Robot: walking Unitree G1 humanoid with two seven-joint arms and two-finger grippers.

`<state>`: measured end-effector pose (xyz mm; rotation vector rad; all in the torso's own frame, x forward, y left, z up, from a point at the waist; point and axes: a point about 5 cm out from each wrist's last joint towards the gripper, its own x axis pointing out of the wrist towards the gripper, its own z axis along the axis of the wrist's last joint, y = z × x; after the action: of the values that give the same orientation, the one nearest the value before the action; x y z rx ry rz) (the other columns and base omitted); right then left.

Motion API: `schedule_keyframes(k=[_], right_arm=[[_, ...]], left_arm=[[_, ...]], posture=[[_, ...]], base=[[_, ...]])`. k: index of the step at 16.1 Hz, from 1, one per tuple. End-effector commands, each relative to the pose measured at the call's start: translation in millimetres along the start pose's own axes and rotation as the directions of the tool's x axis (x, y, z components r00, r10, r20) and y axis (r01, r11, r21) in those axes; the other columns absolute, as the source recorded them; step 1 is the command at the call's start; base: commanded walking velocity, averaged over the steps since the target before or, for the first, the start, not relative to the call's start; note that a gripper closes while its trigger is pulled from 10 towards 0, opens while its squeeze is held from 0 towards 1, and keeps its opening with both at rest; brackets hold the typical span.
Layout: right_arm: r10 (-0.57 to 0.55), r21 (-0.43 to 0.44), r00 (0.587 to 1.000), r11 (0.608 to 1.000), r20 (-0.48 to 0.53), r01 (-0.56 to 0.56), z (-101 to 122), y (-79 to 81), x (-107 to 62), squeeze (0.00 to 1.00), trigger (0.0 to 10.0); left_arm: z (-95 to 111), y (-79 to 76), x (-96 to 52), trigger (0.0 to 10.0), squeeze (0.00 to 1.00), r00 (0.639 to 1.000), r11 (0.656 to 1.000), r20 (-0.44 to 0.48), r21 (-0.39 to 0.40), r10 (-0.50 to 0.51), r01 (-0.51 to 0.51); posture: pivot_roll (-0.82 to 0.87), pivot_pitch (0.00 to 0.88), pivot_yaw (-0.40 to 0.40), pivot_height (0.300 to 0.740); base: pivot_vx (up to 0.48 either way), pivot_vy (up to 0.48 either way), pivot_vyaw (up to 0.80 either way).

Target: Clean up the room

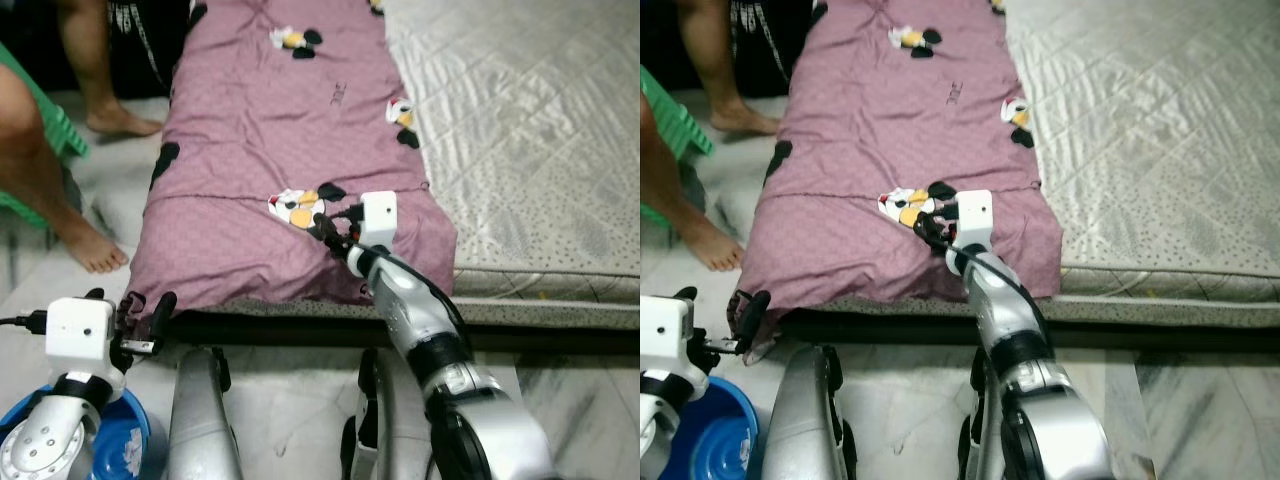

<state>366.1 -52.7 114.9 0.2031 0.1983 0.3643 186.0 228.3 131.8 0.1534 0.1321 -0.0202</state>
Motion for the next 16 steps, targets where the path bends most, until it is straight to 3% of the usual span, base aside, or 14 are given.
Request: schedule_keyframes(k=[1,3,4,8,10,14,15,16], right_arm=[[-0.021,0.039,0.998,0.999,-0.052,0.024,-8.8,5.8,2.1,0.00,10.0],[-0.037,0.045,0.996,0.998,-0.086,0.041,-12.3,7.9,3.2,0.00,10.0],[-0.097,0.067,0.986,0.992,-0.138,0.107,-19.7,1.3,2.9,0.00,10.0],[-0.333,0.146,0.930,0.923,-0.156,0.355,-24.0,-49.5,-11.1,0.00,10.0],[-0.483,0.190,0.863,0.842,-0.151,0.505,-23.4,-86.2,-26.0,0.00,10.0],[-0.642,0.243,0.754,0.716,-0.140,0.654,-24.8,-136.4,-56.4,0.00,10.0],[-0.674,0.203,0.721,0.692,-0.161,0.693,-31.5,-150.3,-69.3,0.00,10.0],[-0.706,0.226,0.667,0.628,-0.238,0.745,-45.6,-162.9,-84.8,0.00,10.0]], left_arm=[[4.1,-2.0,-1.8,10.0,0.00,1.000,1.000,0.000,0.001,-0.022,0.022],[5.8,-3.5,-0.6,10.0,0.00,1.000,1.000,0.002,0.002,-0.031,0.031],[8.7,-5.7,0.3,10.0,0.00,0.999,0.999,-0.007,0.000,-0.041,0.041],[7.9,-9.1,5.1,10.0,0.00,0.999,0.999,-0.011,-0.009,-0.051,0.051],[10.1,-9.6,12.2,10.0,0.00,0.998,0.998,-0.004,-0.010,-0.055,0.055],[10.7,-11.5,21.6,10.0,0.00,0.998,0.998,0.008,-0.014,-0.064,0.064],[11.0,-12.3,25.4,10.0,0.00,0.997,0.997,0.013,-0.015,-0.070,0.070],[11.3,-13.3,30.7,10.0,0.00,0.997,0.997,0.017,-0.014,-0.081,0.081]], posture=[[0.23,0.291,-0.078,0.572],[0.23,0.295,-0.079,0.572],[0.23,0.297,-0.081,0.572],[0.22,0.270,-0.082,0.572],[0.20,0.255,-0.080,0.572],[0.18,0.231,-0.074,0.572],[0.17,0.220,-0.072,0.572],[0.15,0.205,-0.066,0.572]], base=[[0.000,0.000,0.00],[0.000,0.000,0.00],[0.000,0.000,0.00],[0.000,0.000,0.00],[0.000,0.000,0.00],[0.000,0.000,0.00],[0.000,0.000,0.00],[0.000,0.000,0.00]])
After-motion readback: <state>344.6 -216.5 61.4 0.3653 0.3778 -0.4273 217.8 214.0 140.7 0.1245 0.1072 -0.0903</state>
